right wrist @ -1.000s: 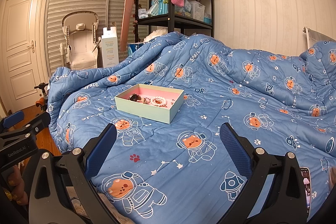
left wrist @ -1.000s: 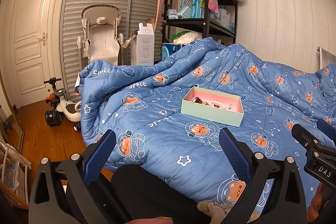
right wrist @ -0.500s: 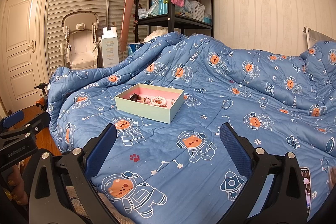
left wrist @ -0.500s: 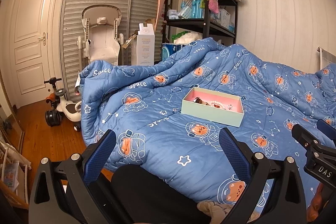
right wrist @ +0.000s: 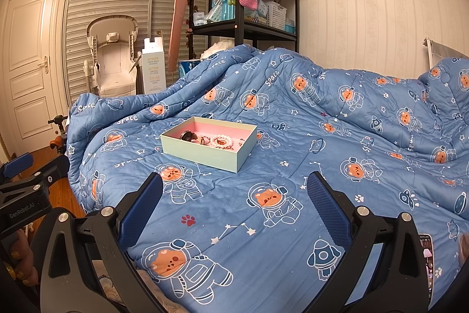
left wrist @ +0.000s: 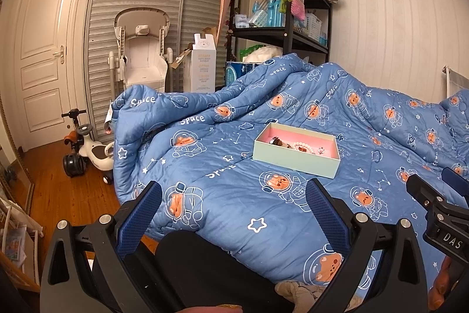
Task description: Organize jewelry
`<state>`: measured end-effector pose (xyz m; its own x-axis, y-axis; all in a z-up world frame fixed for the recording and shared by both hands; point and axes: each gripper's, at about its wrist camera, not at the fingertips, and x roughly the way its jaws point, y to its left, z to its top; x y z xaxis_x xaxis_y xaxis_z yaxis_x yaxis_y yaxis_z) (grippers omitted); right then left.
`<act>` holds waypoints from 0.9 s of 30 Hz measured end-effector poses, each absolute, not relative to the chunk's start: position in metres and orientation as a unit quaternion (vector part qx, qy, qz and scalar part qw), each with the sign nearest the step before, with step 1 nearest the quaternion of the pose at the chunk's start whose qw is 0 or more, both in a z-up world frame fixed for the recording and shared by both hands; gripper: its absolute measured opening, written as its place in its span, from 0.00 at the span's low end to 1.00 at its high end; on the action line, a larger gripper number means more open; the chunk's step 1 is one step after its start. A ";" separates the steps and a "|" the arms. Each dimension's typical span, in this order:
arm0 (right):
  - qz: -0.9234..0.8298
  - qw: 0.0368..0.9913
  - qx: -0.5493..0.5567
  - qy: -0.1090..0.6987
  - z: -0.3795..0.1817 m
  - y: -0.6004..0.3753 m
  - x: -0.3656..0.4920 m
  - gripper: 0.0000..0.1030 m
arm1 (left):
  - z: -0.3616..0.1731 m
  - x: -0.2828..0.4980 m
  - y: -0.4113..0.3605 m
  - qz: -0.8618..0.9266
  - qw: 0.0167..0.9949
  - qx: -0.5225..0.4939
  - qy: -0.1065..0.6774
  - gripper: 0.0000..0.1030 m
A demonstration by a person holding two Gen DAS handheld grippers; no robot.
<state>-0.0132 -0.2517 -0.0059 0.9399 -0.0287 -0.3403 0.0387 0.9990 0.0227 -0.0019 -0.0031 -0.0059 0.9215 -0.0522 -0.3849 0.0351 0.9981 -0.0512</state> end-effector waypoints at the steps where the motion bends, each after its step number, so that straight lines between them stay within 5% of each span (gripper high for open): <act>1: -0.017 0.985 0.014 0.172 -0.006 -0.252 -0.013 0.94 | -0.005 -0.003 -0.003 -0.022 0.980 -0.022 0.196 0.94; 27: -0.017 0.986 0.013 0.168 -0.010 -0.251 -0.017 0.94 | 0.004 -0.008 -0.004 -0.015 0.984 -0.018 0.179 0.94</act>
<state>-0.0173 -0.2506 -0.0099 0.9433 -0.0285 -0.3308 0.0370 0.9991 0.0194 -0.0079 -0.0039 0.0041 0.9358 -0.0353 -0.3507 0.0227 0.9989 -0.0401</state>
